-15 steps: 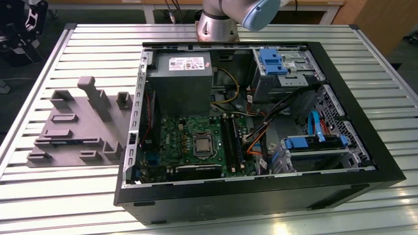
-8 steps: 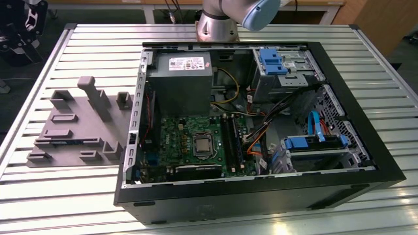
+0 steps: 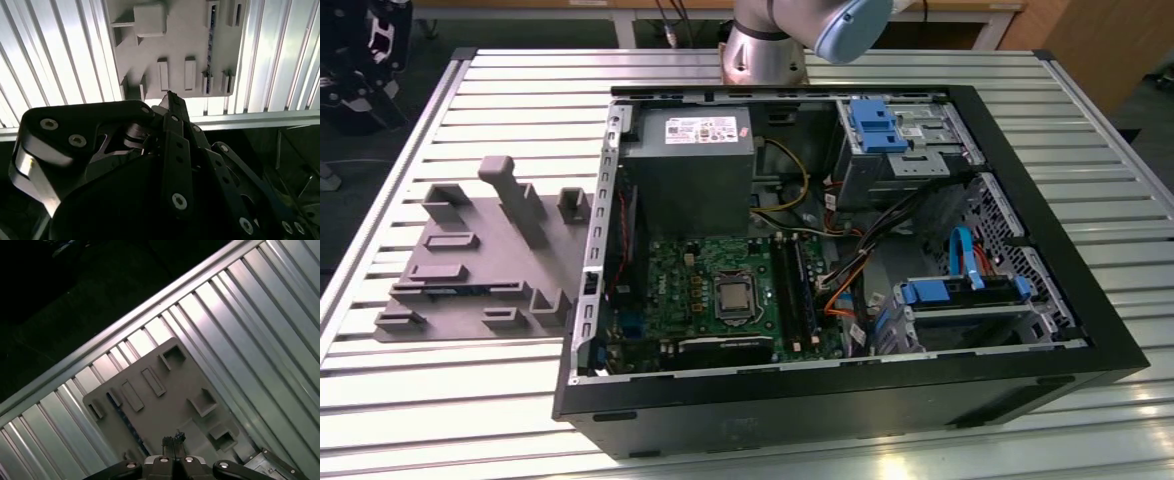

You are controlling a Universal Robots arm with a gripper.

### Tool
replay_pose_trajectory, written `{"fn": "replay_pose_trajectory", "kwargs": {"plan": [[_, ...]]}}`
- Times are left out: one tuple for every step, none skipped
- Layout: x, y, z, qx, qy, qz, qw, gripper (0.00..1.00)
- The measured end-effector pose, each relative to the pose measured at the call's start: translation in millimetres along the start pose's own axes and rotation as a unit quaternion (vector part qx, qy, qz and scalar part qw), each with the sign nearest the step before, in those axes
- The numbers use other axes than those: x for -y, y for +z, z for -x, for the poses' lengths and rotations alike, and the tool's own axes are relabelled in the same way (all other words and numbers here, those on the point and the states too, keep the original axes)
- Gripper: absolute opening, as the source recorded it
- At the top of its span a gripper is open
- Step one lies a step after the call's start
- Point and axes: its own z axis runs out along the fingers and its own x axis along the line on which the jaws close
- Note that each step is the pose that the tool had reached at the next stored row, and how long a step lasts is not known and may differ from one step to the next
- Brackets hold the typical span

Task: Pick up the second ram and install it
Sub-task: 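Pick up the second ram and move it above second insertion slot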

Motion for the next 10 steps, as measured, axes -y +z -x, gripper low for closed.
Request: {"fn": "replay_pose_trajectory", "kwargs": {"plan": [[0.0, 0.3, 0.0, -0.0004, -0.01, 0.0002, 1.0, 0.11], [0.0, 0.7, 0.0, -0.0008, -0.019, 0.0004, 0.9998, 0.11], [0.0, 1.2, 0.0, -0.0012, -0.027, 0.0007, 0.9996, 0.11], [0.0, 1.6, 0.0, -0.0016, -0.037, 0.0009, 0.9993, 0.11], [0.0, 2.1, 0.0, -0.002, -0.046, 0.0011, 0.999, 0.11], [0.1, 2.6, -0.1, -0.0024, -0.055, 0.0013, 0.9985, 0.11], [0.1, 3.1, -0.1, -0.0028, -0.064, 0.0016, 0.998, 0.11], [0.1, 3.6, -0.1, -0.0032, -0.072, 0.0018, 0.9974, 0.11], [0.1, 4.0, -0.1, -0.0036, -0.082, 0.002, 0.9966, 0.11], [0.1, 4.4, -0.1, -0.004, -0.091, 0.0023, 0.9958, 0.11]]}}
